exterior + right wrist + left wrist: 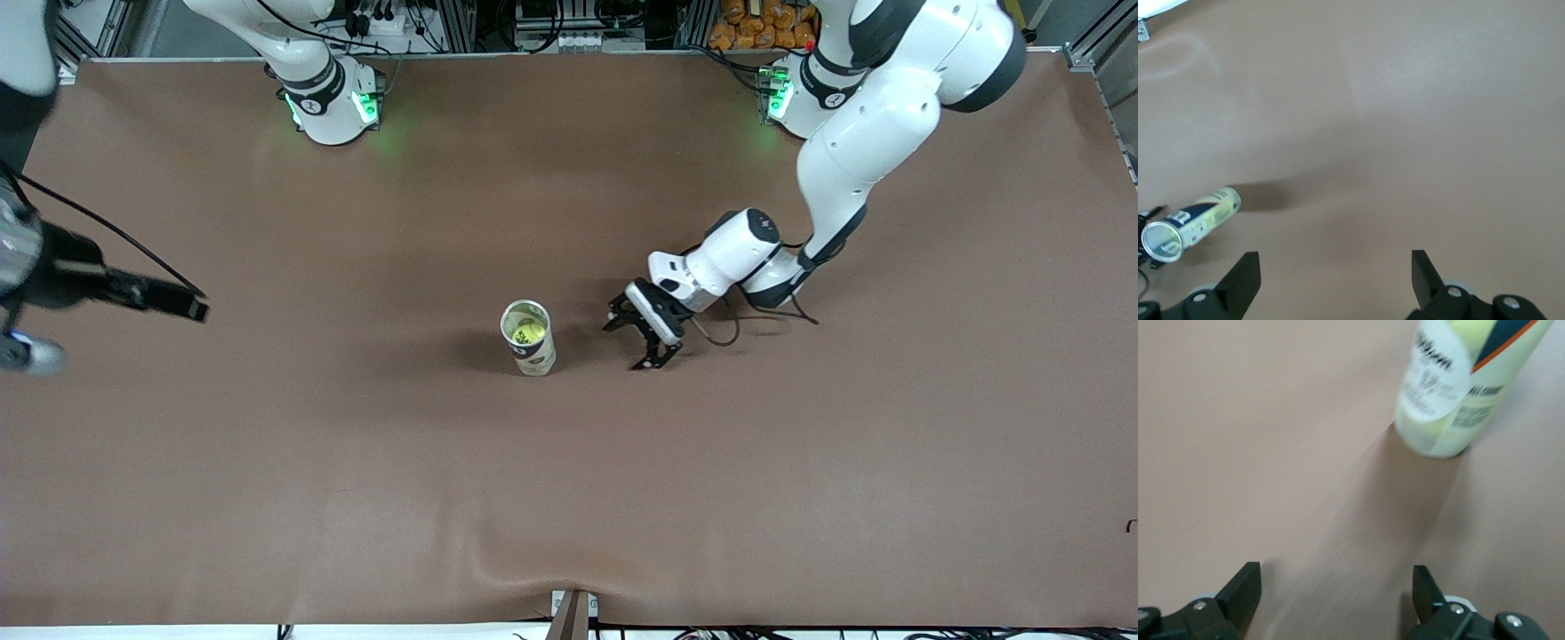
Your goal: Insert tennis ball vertically with right arm
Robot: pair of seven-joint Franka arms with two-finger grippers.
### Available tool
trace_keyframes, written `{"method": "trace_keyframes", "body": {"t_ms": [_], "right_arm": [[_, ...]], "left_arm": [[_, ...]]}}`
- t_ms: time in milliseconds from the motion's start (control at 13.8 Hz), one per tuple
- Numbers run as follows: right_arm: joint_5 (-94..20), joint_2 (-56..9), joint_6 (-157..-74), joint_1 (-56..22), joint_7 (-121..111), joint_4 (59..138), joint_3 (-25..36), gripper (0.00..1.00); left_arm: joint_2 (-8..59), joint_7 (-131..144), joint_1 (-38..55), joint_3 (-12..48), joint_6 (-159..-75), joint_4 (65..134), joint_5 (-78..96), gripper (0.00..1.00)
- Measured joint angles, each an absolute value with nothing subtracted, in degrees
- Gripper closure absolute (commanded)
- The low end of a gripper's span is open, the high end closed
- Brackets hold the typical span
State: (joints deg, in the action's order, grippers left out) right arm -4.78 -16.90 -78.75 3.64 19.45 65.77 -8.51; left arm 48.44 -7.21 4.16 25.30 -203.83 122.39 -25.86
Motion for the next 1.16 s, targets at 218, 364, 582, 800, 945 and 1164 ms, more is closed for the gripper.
{"method": "trace_keyframes", "body": {"t_ms": [218,364,582,800,945,1164], "right_arm": [[-4.31,-5.31,-80.99,2.98,15.15,78.17,-5.58,0.0],[-4.29,1.63,-83.8,1.42,11.01,87.46,-1.57,0.0],[-4.25,5.56,-87.8,0.75,8.72,94.97,0.49,0.0],[-2.21,4.04,-90.15,0.04,8.09,94.83,0.51,0.0],[-0.57,2.93,-89.98,-0.12,8.02,90.82,0.58,0.0],[-0.5,2.08,-88.22,-0.12,7.79,87.91,1.8,0.0]], "left_arm": [[44.51,-7.06,-0.75,25.3,-199.98,125.66,-25.86,0.0],[42.37,-6.0,-3.11,25.31,-195.19,125.46,-25.86,0.0],[40.85,-3.14,-6.08,25.22,-190.67,124.15,-25.84,0.0],[40.69,-2.15,-9.73,25.14,-184.96,120.44,-25.75,0.0],[40.68,-0.2,-11.12,25.18,-181.9,117.47,-25.7,0.0],[40.64,3.87,-11.2,26.03,-174.65,112.11,-25.61,0.0]]}}
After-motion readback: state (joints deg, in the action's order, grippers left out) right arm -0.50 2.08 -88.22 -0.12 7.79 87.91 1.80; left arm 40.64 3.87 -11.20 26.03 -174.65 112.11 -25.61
